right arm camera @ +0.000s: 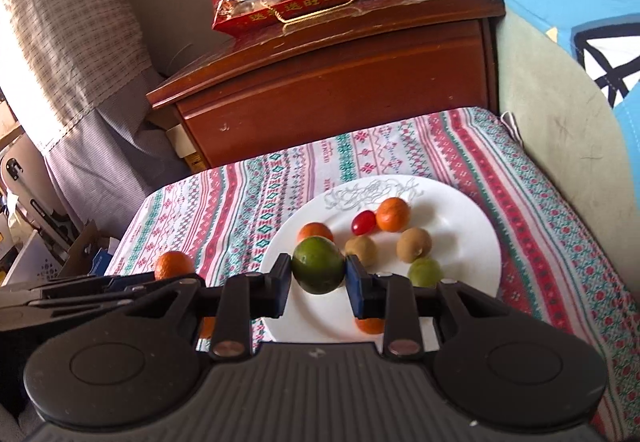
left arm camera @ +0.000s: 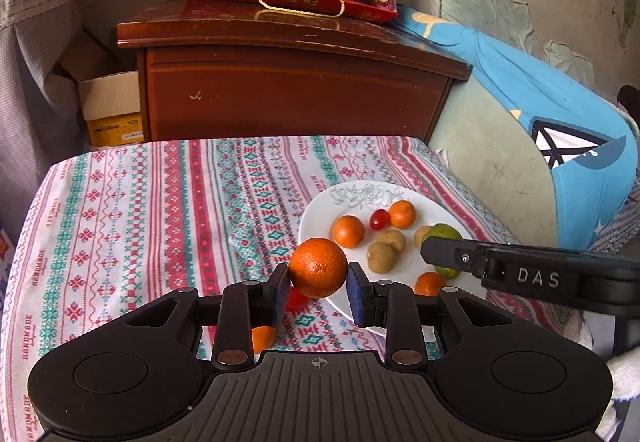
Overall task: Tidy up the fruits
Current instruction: 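Carry the mandarin onto the plate with the left tool while the right places the lime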
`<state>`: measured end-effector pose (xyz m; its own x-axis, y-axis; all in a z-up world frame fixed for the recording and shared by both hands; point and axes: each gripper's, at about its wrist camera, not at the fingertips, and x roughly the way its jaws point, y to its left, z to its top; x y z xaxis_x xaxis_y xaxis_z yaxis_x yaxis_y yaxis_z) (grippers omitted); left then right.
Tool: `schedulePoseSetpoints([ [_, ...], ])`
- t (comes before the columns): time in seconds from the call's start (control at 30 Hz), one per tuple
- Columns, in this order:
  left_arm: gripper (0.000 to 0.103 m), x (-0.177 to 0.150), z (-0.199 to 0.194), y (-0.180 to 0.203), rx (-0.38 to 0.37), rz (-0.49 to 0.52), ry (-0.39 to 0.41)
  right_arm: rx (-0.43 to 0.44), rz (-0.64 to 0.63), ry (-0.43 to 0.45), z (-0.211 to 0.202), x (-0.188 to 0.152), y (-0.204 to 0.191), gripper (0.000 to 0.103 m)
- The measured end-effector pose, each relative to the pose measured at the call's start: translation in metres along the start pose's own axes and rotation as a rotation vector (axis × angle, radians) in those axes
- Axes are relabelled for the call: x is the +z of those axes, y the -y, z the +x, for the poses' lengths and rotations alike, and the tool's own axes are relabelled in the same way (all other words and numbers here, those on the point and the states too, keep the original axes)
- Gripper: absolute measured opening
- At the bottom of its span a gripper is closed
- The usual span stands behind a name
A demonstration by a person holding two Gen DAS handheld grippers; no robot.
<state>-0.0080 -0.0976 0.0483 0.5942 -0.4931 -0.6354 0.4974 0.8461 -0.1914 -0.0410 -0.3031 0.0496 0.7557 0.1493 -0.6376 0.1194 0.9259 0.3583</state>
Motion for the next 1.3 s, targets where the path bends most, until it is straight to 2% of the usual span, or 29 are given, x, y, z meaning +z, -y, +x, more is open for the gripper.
schedulePoseSetpoints([
  [0.1,0.028,0.001,0.004,0.007,-0.026,0.007,-0.004,-0.023,0.008,0.003,0.001,0.005,0.012,0.030],
  [0.23,0.028,0.001,0.013,0.015,-0.041,0.014,-0.017,0.005,0.096,-0.037,0.010,0.004,0.025,0.030],
  [0.67,0.028,-0.007,0.047,0.030,-0.053,0.031,-0.074,-0.016,0.142,-0.076,0.027,-0.001,0.032,0.030],
  [0.87,0.028,-0.006,0.051,0.035,-0.055,0.023,-0.071,-0.029,0.160,-0.053,0.026,0.003,0.034,0.032],
  [1.07,0.031,0.002,0.040,0.035,-0.037,0.024,-0.038,-0.011,0.173,-0.019,0.017,0.010,0.033,0.039],
  [1.17,0.039,0.007,0.034,0.031,-0.005,0.028,-0.033,-0.013,0.159,-0.019,0.016,0.010,0.030,0.041],
  [1.3,0.040,0.013,0.025,0.015,0.031,-0.011,-0.042,-0.007,0.142,-0.033,0.015,0.009,0.023,0.044],
])
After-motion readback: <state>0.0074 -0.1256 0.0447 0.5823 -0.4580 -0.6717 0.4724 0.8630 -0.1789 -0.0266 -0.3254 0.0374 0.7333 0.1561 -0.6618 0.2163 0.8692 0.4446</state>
